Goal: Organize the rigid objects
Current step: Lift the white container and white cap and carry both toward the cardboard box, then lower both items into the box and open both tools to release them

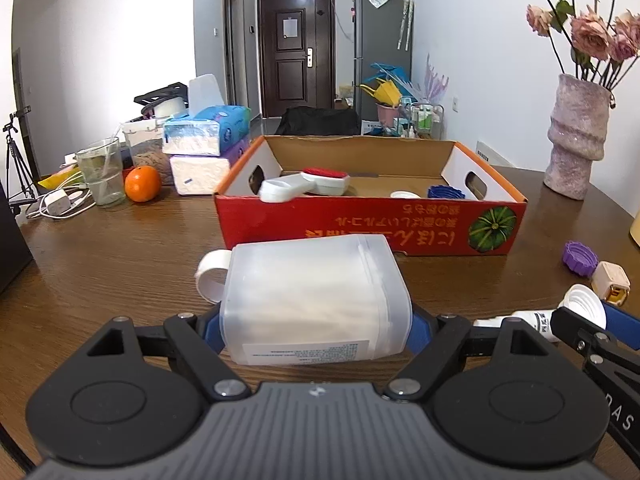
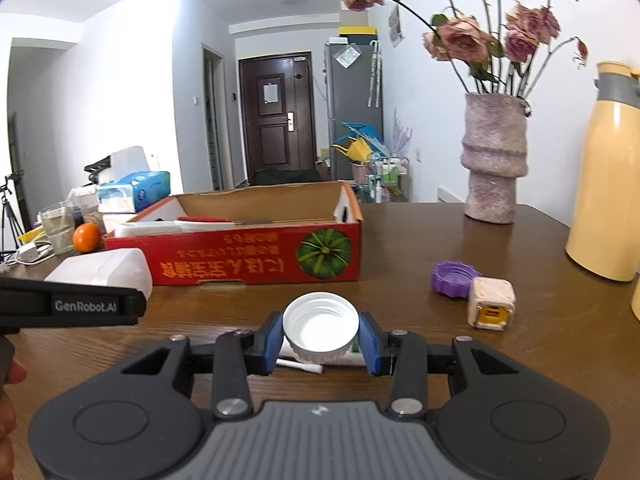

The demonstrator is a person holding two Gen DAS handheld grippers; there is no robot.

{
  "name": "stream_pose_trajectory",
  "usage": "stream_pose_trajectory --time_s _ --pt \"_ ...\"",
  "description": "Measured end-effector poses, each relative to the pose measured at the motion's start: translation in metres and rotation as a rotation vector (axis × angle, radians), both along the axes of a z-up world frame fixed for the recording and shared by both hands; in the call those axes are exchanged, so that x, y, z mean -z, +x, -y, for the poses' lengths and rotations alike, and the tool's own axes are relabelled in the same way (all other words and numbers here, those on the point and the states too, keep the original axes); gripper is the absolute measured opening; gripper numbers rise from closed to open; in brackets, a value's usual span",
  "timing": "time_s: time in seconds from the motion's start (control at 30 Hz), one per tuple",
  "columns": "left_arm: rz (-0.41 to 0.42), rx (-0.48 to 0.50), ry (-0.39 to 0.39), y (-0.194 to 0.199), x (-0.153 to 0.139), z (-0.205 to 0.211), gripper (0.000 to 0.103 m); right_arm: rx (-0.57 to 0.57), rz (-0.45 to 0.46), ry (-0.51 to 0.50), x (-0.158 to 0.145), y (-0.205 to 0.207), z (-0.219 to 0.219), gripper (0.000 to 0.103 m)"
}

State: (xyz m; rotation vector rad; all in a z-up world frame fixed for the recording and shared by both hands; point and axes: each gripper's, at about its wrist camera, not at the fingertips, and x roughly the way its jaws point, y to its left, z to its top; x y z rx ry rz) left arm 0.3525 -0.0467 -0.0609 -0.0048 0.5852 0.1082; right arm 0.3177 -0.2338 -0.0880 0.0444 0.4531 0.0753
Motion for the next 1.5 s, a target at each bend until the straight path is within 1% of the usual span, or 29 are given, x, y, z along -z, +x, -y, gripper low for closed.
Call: stream_pose_trajectory --time_s 0.3,0.7,0.83,1.17,1.5 --pt "0.026 -0.015 -0.015 0.000 -0.013 -0.015 0.084 -0.031 0.035 0.001 -0.017 0.012 -0.020 0.039" --pt "0.044 -0.026 -0.018 0.015 -0.031 -0.023 0.084 -0.066 0.069 0.001 -0.034 0.033 -0.036 0.039" --pt "0.062 -0.030 -0.016 0.023 -0.038 -0.022 0.084 -0.078 0.083 0.004 -0.038 0.042 -0.038 0.039" --pt "0.081 -0.053 -0.047 0.050 -0.046 -0.021 0.084 -0.065 0.113 0.026 -0.046 0.073 -0.037 0.039" --pt "0.091 -0.072 -0.065 0.080 -0.048 -0.023 0.084 -0.072 0.110 0.047 -0.043 0.105 -0.036 0.039"
